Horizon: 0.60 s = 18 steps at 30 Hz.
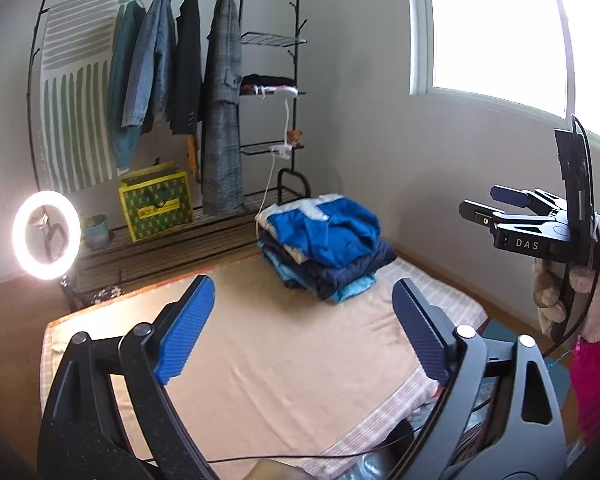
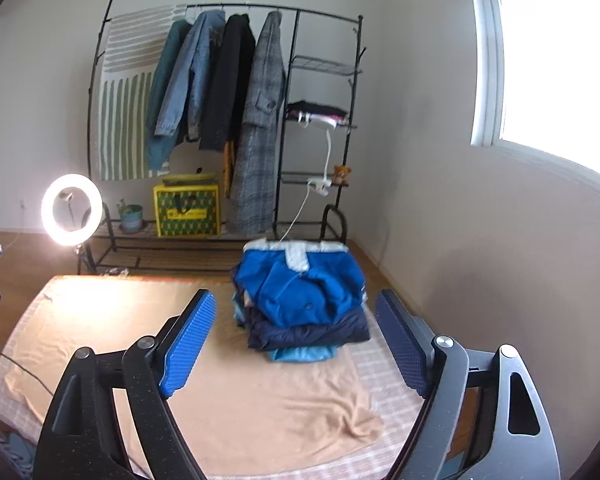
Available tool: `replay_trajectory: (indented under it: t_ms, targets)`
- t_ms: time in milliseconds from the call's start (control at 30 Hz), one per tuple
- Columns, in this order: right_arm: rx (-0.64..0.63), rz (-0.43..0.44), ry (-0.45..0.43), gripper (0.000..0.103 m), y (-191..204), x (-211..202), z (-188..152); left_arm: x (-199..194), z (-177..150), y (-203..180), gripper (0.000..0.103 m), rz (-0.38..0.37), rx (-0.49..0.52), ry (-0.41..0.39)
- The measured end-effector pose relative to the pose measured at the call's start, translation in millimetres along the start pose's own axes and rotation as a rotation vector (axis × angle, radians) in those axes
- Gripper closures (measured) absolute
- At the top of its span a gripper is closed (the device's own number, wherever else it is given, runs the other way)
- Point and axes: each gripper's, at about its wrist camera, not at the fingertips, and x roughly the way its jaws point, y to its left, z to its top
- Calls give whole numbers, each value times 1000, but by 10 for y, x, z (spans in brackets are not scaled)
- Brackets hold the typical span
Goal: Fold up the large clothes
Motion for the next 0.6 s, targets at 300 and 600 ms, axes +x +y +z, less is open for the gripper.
replay_trajectory:
  t_ms: [300,600]
  targets:
    - [-11,-24,35,20,310,207,-520,224,-476,81,0,97,-13,-9]
    - [38,-30,36,19,401,480,-847,498,-691,184,0,133,-53,11]
